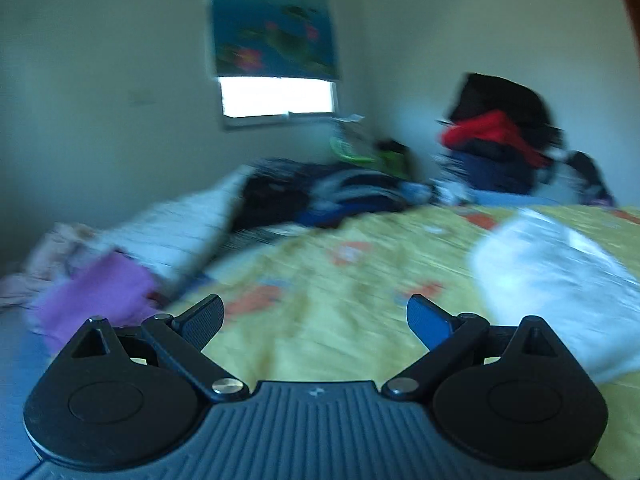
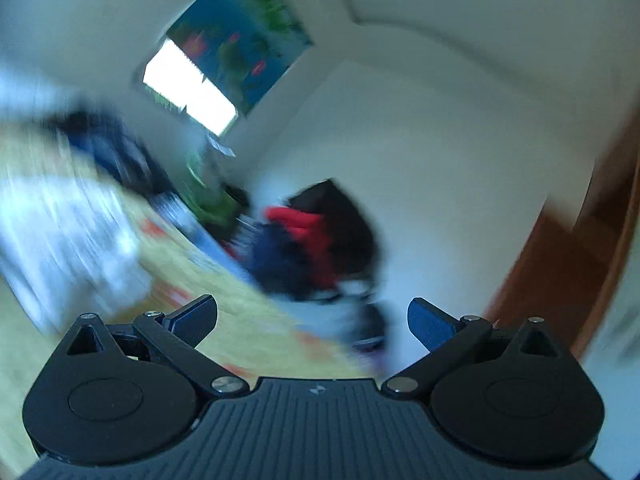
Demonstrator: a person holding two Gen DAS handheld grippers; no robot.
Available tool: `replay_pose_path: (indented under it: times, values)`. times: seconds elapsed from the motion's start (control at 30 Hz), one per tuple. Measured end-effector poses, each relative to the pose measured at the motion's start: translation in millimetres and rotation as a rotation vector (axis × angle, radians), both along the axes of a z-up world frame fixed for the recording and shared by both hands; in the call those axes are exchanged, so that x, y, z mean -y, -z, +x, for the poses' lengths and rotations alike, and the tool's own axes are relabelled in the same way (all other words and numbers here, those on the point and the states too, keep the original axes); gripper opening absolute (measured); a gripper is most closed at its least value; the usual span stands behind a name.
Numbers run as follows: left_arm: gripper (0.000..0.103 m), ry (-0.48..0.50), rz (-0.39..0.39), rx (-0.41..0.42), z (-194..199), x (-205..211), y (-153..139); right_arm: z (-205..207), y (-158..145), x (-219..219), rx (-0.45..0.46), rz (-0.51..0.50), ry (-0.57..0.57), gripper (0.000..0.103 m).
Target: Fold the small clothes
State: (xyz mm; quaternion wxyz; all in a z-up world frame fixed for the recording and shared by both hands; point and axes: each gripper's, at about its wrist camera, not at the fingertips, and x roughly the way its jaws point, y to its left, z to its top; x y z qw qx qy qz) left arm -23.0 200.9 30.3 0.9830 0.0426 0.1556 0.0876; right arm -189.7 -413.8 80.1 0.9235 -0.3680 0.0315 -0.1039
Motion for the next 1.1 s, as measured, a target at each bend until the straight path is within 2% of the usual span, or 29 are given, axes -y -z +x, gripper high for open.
replay_pose_path:
  times: [0.07,0.1,0.13,0.2,0.23,0.33,0.4,0.47,0.5,0.57,0.63,0.7,0.77,0.83,1.03,1.1]
  values:
    - [0.099,-0.028,-0.044,0.002,-3.1,-13.2,-5.2,-3.1,1.6,5.7,0.018,-0.180,0.090,0.103]
    - [0.099,-0.026,-0.076,-0.005,-3.7,-14.1,-3.4,-3.1,2.4,7.8,0.029,-0.232,0.126,0.103]
    - [0.099,-0.009,-0.099,-0.021,-2.6,-10.5,0.8,-3.1,3.1,9.0,0.044,-0.257,0.147,0.103]
    - [0.099,0.033,-0.110,-0.050,0.7,9.2,13.6,-3.7,3.3,2.9,0.078,-0.210,0.141,0.103]
    - [0.099,0.057,-0.116,-0.059,1.5,20.4,21.6,-4.6,4.1,-2.3,0.078,-0.148,0.103,0.103]
    - [0.099,0.135,-0.171,-0.117,8.8,59.6,51.0,0.2,13.0,-25.5,0.037,0.149,-0.072,0.103]
    - [0.099,0.174,-0.217,-0.187,20.0,85.0,70.5,12.4,26.5,-38.9,-0.102,0.500,-0.249,0.103]
    - [0.099,0.215,-0.256,-0.259,28.6,108.1,88.5,35.8,48.8,-55.6,-0.292,0.766,-0.398,0.103]
    - [0.099,0.232,-0.264,-0.287,30.9,117.8,96.1,47.0,62.8,-65.6,-0.362,0.868,-0.437,0.103]
    - [0.099,0.256,-0.259,-0.328,34.0,134.0,108.9,72.4,90.9,-88.2,-0.490,0.969,-0.463,0.103]
    - [0.099,0.259,-0.259,-0.346,35.3,143.9,117.8,101.4,113.9,-107.5,-0.598,1.005,-0.395,0.103]
    - [0.099,0.252,-0.260,-0.341,36.1,147.9,123.5,132.5,138.3,-120.3,-0.730,1.038,-0.276,0.102]
    - [0.099,0.244,-0.239,-0.330,36.6,150.3,126.7,154.5,156.9,-130.5,-0.805,1.008,-0.133,0.100]
    - [0.101,0.246,-0.235,-0.329,37.1,151.6,128.0,142.1,158.3,-142.7,-0.725,0.934,-0.111,0.103]
    - [0.103,0.227,-0.202,-0.350,46.1,163.2,128.6,137.6,176.1,-163.9,-0.671,0.770,-0.049,0.102]
    - [0.103,0.226,-0.166,-0.361,48.1,167.8,129.9,144.1,180.3,-170.0,-0.646,0.751,-0.043,0.102]
